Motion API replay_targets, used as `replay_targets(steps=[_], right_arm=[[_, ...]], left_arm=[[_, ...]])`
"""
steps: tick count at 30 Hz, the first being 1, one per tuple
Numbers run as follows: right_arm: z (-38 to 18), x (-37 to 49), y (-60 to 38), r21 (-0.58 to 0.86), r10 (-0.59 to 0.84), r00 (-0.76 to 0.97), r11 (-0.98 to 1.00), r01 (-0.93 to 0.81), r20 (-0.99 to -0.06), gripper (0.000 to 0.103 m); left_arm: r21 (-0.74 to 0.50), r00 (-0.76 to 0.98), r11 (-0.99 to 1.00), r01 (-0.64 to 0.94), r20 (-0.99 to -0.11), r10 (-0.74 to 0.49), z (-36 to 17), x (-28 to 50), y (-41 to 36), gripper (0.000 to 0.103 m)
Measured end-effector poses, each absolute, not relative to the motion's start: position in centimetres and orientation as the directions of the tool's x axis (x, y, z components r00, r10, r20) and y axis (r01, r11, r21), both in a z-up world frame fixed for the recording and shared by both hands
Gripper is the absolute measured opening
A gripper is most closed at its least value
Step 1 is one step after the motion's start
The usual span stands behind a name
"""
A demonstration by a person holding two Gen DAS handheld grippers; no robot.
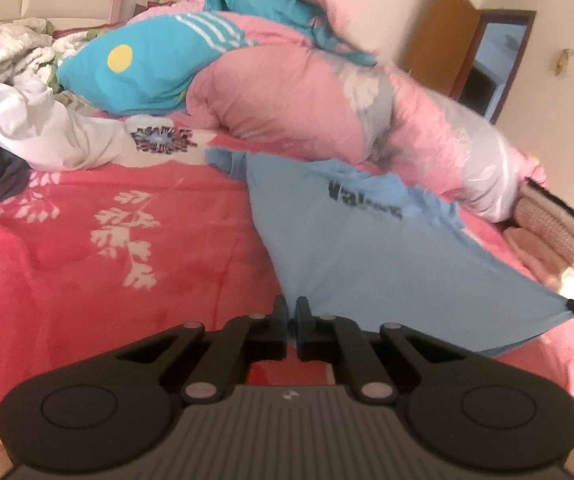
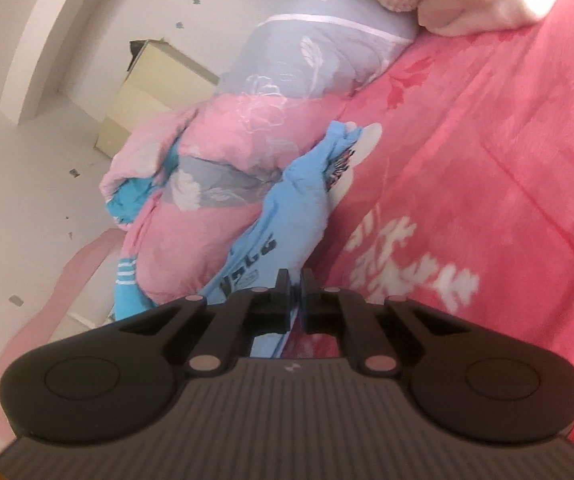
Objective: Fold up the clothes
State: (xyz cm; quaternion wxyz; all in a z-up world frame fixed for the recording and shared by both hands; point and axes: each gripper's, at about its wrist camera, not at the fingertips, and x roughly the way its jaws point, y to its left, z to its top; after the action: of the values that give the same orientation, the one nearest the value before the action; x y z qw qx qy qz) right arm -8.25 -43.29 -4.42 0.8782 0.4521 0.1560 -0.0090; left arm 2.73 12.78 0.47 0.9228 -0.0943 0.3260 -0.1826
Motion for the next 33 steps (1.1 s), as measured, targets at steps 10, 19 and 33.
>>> replay_targets(steps=[10,19,33], right_arm=[[-4.8,-14.9,-40.8,0.745,0.131,0.910,0.625,0.233,-0.394,0.003],[-6.7,-14.4,-40.1,0.610,0.082,0.837,0.723,0.323,-0.540,0.003],[-6.5,-15.4,-41.3,0.543,-0.029,0.821,0.737,0.403,-0.570,0.007]], left_arm=[[-0.316,0.664,0.891,0.325,-0.595,-0.453,-0.4,-2.3,15.4,0.004],[-0.342,0.565,0.899,0.273,-0.699,-0.438,-5.1,-0.7,15.9,0.004],[-0.357,0.569,0.903,0.240,-0.702,-0.429,-4.5,-0.6,18.8,0.041]])
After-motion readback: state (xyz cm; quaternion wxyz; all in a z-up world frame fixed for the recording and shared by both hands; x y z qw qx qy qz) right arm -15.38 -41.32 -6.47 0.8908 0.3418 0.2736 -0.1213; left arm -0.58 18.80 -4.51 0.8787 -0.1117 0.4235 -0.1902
